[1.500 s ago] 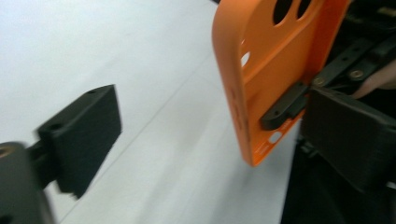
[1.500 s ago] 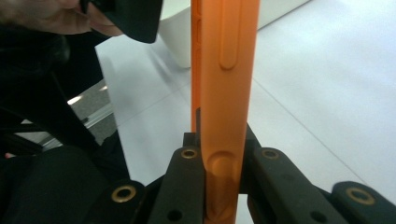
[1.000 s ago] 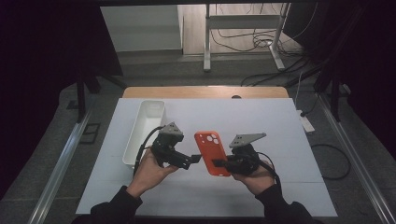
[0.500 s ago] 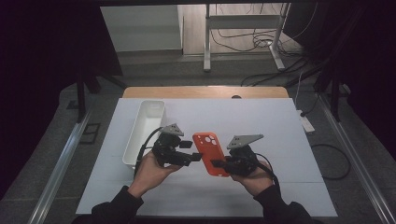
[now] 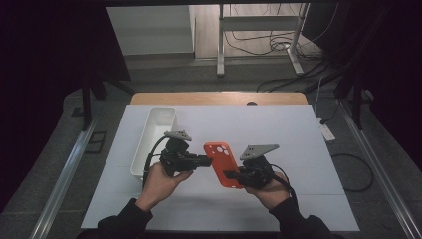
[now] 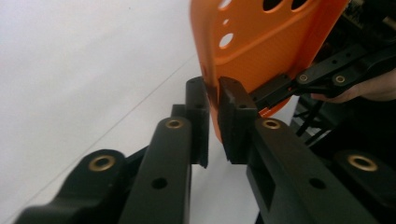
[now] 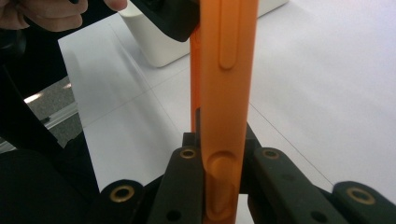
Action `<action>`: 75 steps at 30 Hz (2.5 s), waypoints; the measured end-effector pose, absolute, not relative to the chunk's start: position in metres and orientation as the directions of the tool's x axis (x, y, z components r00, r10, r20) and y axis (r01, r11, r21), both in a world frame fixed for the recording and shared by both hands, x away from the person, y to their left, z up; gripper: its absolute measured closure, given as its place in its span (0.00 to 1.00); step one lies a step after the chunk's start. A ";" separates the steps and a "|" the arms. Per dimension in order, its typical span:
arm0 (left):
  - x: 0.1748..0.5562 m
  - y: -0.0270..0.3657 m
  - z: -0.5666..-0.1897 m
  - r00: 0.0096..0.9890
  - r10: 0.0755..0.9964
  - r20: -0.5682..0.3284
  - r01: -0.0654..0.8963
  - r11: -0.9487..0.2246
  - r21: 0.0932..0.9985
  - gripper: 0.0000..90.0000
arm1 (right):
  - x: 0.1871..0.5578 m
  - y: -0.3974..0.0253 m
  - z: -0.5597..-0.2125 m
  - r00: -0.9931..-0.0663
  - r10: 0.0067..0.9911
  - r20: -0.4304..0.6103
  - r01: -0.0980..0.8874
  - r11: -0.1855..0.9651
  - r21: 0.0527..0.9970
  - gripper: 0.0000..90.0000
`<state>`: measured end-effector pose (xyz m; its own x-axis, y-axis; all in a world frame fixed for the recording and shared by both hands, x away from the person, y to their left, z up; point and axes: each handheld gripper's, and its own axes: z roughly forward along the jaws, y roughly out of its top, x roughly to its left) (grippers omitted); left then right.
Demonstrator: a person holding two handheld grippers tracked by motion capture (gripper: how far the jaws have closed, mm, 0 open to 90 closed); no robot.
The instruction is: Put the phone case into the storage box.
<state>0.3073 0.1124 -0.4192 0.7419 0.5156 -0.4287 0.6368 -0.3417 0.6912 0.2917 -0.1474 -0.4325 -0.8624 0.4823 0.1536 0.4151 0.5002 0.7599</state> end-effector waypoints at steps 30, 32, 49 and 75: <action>0.306 0.110 -0.420 0.682 0.548 -0.484 0.700 -0.299 0.649 0.99 | 0.289 -0.138 -0.436 -0.855 0.507 0.109 0.402 0.515 0.757 0.59; 0.307 0.111 -0.420 0.682 0.553 -0.478 0.698 -0.298 0.651 0.99 | 0.290 -0.138 -0.436 -0.853 0.508 0.117 0.411 0.517 0.751 0.50; 0.312 0.120 -0.420 0.677 0.585 -0.446 0.693 -0.305 0.653 0.99 | 0.293 -0.147 -0.442 -0.815 0.570 0.103 0.454 0.520 0.724 0.08; 0.322 0.137 -0.418 0.676 0.620 -0.398 0.684 -0.327 0.652 0.99 | 0.283 -0.179 -0.444 -0.780 0.622 0.071 0.476 0.516 0.712 0.00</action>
<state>0.3221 0.1367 -0.4183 0.6762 0.6198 -0.3983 0.6839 -0.3271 0.6521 0.2835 -0.1787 -0.4443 -0.7799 0.6220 0.0708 0.4762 0.5161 0.7119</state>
